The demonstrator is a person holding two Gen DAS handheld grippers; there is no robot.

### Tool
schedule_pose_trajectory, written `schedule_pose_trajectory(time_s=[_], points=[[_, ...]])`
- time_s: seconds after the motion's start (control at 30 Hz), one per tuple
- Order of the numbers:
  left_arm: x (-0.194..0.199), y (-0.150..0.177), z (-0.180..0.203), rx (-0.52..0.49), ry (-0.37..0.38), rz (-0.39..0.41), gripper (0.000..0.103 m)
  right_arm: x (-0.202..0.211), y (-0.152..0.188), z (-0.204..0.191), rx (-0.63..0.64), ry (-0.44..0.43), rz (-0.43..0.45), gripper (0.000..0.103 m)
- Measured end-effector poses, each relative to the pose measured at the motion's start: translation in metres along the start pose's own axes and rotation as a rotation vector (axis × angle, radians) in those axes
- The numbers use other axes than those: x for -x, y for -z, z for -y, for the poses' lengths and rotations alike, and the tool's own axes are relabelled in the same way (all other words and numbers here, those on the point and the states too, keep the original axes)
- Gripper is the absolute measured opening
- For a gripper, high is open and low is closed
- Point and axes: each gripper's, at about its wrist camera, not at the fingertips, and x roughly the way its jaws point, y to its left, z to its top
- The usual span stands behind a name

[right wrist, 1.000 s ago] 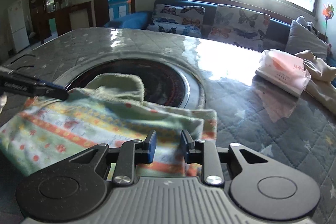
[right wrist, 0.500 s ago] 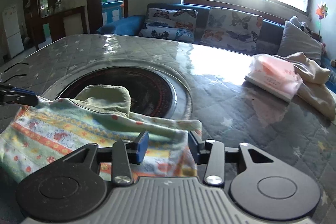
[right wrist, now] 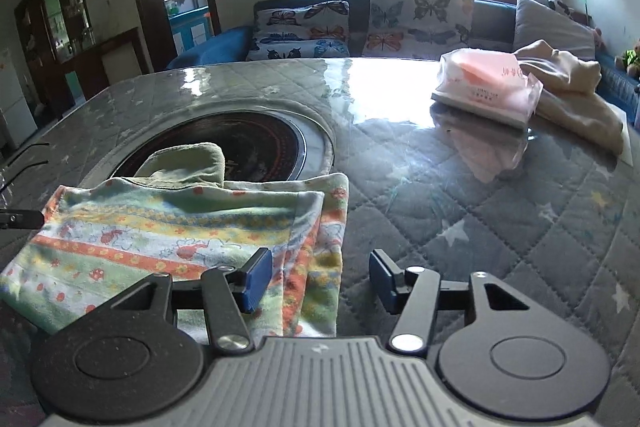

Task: Fold clothes
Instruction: 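Grasp the folded shirt edge with the left gripper while the right gripper grasps it too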

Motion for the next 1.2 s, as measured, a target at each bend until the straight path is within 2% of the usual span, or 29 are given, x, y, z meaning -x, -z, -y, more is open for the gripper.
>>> schedule_pose_trajectory(time_s=[0.2, 0.27, 0.33, 0.5, 0.63, 0.87, 1.2], points=[[-0.003, 0.001, 0.0, 0.025, 0.009, -0.014, 0.047, 0.002, 0.001, 0.001, -0.011, -0.015, 0.001, 0.049], [-0.003, 0.001, 0.0, 0.032, 0.016, -0.019, 0.04, 0.002, 0.002, 0.001, -0.018, -0.032, 0.001, 0.038], [-0.004, 0.001, 0.0, 0.041, 0.03, -0.027, 0.027, 0.002, 0.002, 0.0, -0.027, -0.045, -0.001, 0.032], [-0.004, 0.001, 0.004, 0.041, 0.057, -0.032, 0.012, 0.004, 0.003, -0.001, -0.041, -0.061, -0.01, 0.014], [-0.002, 0.0, 0.009, 0.022, 0.081, -0.033, 0.01, 0.011, 0.006, -0.006, -0.029, -0.05, -0.001, 0.01], [-0.008, -0.001, 0.033, -0.034, 0.162, -0.057, 0.01, 0.041, 0.018, 0.0, -0.019, 0.021, 0.01, 0.009], [-0.036, 0.002, 0.097, -0.166, 0.281, -0.117, 0.01, 0.082, 0.039, 0.037, -0.061, 0.227, 0.003, 0.009]])
